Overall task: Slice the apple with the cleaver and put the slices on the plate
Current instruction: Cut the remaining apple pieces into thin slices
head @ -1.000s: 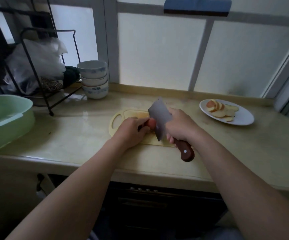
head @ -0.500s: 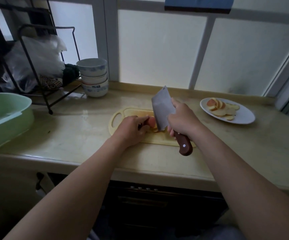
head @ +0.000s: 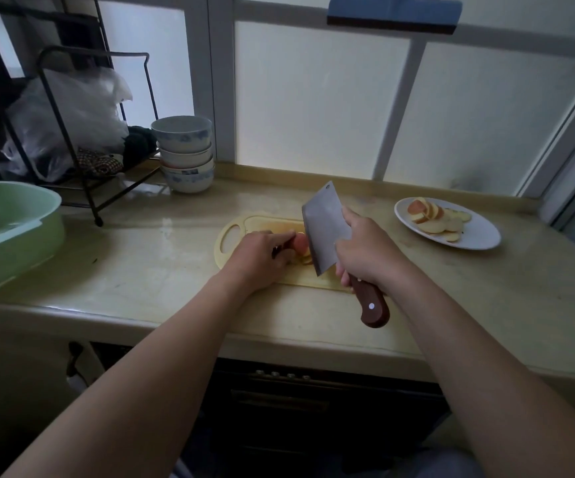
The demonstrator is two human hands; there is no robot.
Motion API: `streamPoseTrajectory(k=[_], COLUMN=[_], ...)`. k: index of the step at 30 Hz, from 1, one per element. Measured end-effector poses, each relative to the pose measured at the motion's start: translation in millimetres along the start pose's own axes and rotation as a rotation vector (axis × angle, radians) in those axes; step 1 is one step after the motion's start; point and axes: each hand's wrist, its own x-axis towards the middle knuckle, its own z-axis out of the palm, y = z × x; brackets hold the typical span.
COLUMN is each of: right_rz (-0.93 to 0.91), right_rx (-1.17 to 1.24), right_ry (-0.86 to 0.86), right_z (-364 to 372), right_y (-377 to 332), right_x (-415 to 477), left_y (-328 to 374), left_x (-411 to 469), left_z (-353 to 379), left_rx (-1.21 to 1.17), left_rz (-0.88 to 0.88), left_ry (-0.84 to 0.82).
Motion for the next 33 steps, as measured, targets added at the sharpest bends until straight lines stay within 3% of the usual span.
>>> streamPoseTrajectory(k=[24,33], right_rz=[0.043,0.015], right_rx=[-0.006,0.062], right_ry=[-0.077,0.045], right_z=[26,14], right_y=[-7,-6], right_x=[15,20], left_y=[-2,4], left_x=[2,-1], left_z=[3,-2], left_rx=[-0.008,-0.012], left_rz=[0.010,0.023], left_ry=[0.022,0.020])
